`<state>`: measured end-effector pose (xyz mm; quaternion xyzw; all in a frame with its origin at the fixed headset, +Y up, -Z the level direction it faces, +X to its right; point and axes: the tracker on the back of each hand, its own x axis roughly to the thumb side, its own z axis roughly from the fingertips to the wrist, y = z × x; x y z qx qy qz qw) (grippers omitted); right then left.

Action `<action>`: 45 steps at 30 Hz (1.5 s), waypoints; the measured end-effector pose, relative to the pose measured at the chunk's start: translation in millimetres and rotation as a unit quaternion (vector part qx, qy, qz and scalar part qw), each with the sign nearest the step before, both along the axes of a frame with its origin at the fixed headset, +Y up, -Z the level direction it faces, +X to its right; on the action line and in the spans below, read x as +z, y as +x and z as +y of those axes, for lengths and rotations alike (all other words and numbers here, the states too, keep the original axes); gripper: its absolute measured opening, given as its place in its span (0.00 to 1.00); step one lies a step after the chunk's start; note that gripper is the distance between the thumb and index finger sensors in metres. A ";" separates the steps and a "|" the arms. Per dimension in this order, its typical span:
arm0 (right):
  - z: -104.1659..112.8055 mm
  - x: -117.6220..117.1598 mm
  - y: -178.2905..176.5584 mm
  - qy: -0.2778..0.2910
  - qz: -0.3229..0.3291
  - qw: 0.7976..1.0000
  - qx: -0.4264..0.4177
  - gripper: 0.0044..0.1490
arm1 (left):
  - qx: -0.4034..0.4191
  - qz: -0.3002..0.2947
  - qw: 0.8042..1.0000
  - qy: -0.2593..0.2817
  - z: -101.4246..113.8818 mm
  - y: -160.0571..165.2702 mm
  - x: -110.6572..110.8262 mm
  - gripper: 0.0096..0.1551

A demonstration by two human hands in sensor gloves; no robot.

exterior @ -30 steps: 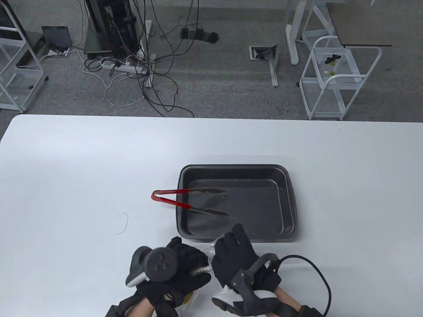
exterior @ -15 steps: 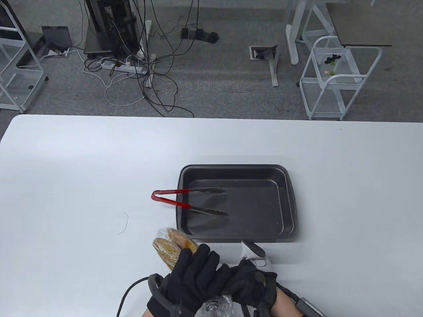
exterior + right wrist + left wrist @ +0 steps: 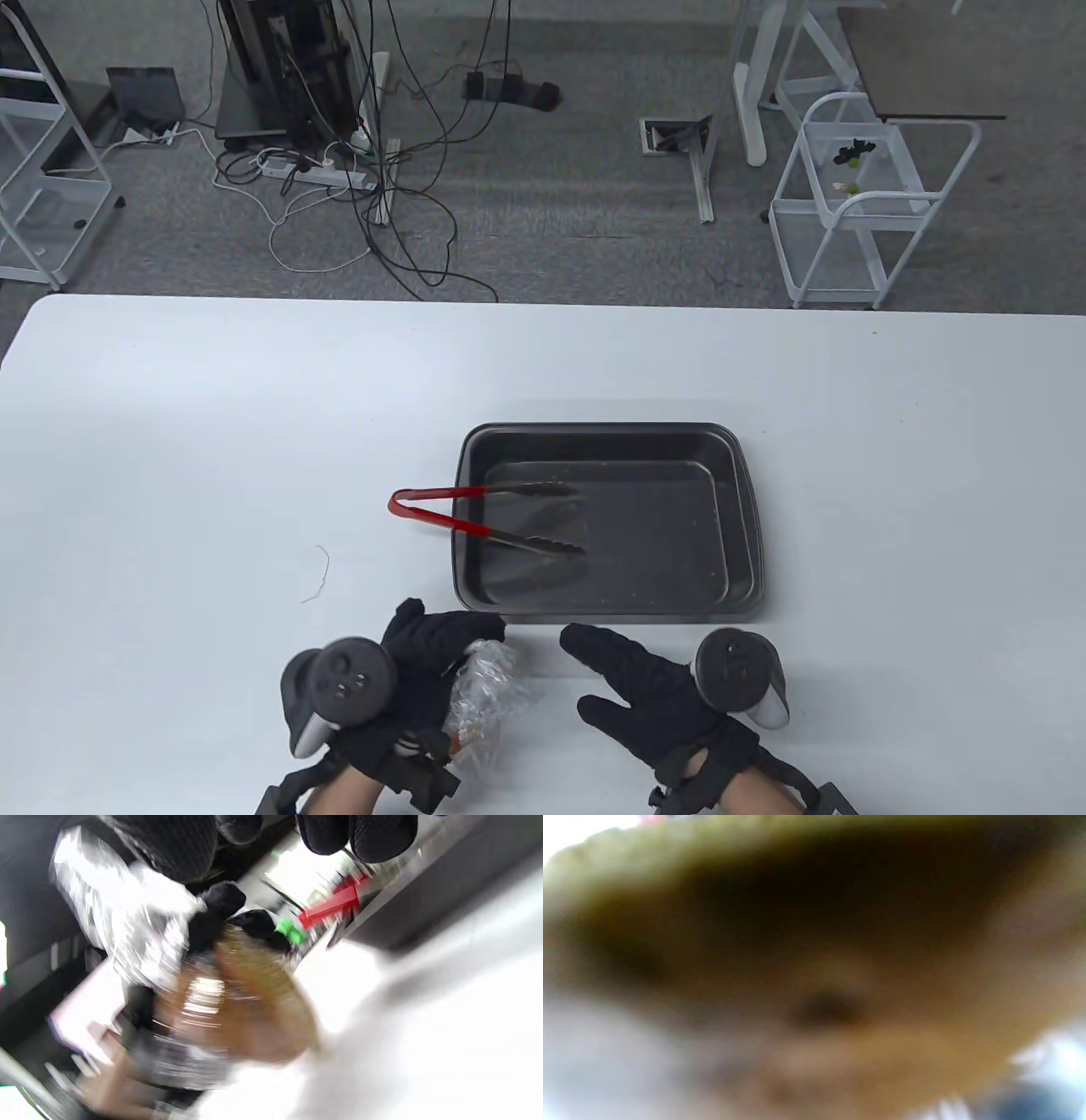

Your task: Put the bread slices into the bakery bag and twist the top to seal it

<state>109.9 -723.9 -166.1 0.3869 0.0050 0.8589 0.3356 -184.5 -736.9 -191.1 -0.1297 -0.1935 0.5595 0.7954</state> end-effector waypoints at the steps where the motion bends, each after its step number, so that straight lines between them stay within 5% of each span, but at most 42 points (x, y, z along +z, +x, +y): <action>1: 6.1 7.2 -4.4 0.074 -0.004 0.996 0.055 0.50 | 0.040 -0.037 0.997 -0.047 -6.3 0.3 -2.6 0.25; 3: 17.7 29.2 -18.2 0.247 -0.008 0.958 0.147 0.51 | 0.121 -0.121 0.978 -0.116 -20.9 6.0 -7.5 0.25; 5: 22.3 47.7 -31.1 0.407 -0.025 0.890 0.205 0.51 | 0.139 -0.177 0.960 -0.168 -32.6 14.1 -9.3 0.26; 8: 18.8 59.7 -44.7 0.488 -0.012 0.839 0.241 0.53 | 0.119 -0.247 0.941 -0.197 -40.6 29.1 -7.5 0.27; 15: 7.9 55.3 -60.0 0.510 -0.025 0.821 0.255 0.50 | -0.009 -0.331 0.923 -0.198 -36.7 69.3 11.4 0.29; 23: 9.5 55.2 -62.4 0.496 -0.040 0.836 0.231 0.26 | -0.119 -0.283 0.941 -0.145 -20.4 70.0 18.7 0.33; 25: 10.8 51.4 -66.0 0.441 -0.059 0.858 0.257 0.25 | -0.207 -0.227 0.948 -0.083 -7.9 67.3 21.7 0.31; 26: 10.5 46.0 -66.5 0.376 -0.074 0.886 0.260 0.25 | -0.259 -0.188 0.947 -0.017 1.5 67.3 24.3 0.31; 28: 9.8 37.1 -64.8 0.289 -0.086 0.922 0.241 0.25 | -0.347 -0.120 0.926 0.088 16.8 67.5 31.4 0.29; 31: 7.7 17.6 -52.7 0.084 -0.101 0.978 0.163 0.25 | -0.424 -0.027 0.865 0.267 33.7 76.2 51.7 0.30; 33: 2.3 6.4 -41.7 -0.036 -0.099 0.990 0.095 0.25 | -0.440 0.013 0.819 0.369 36.7 82.4 64.6 0.30; 36: -12.1 -6.3 -30.5 -0.199 -0.061 0.978 0.030 0.25 | -0.465 0.029 0.759 0.455 36.1 92.0 77.1 0.30; 39: -37.4 -15.1 -23.9 -0.409 0.009 0.908 -0.093 0.25 | -0.492 0.057 0.673 0.549 33.6 103.9 88.9 0.29; 41: -60.8 -12.9 -28.2 -0.547 0.112 0.809 -0.184 0.25 | -0.488 0.072 0.641 0.588 31.1 110.0 94.1 0.29; 43: -74.0 -5.7 -38.2 -0.621 0.209 0.712 -0.251 0.26 | -0.480 0.090 0.611 0.623 30.0 116.0 98.4 0.28; 44: -78.9 -0.5 -44.2 -0.643 0.246 0.672 -0.274 0.26 | -0.474 0.100 0.599 0.638 29.9 118.4 100.8 0.27; 45: -80.2 2.4 -48.4 -0.649 0.269 0.652 -0.284 0.26 | -0.470 0.105 0.598 0.641 29.9 119.7 101.2 0.26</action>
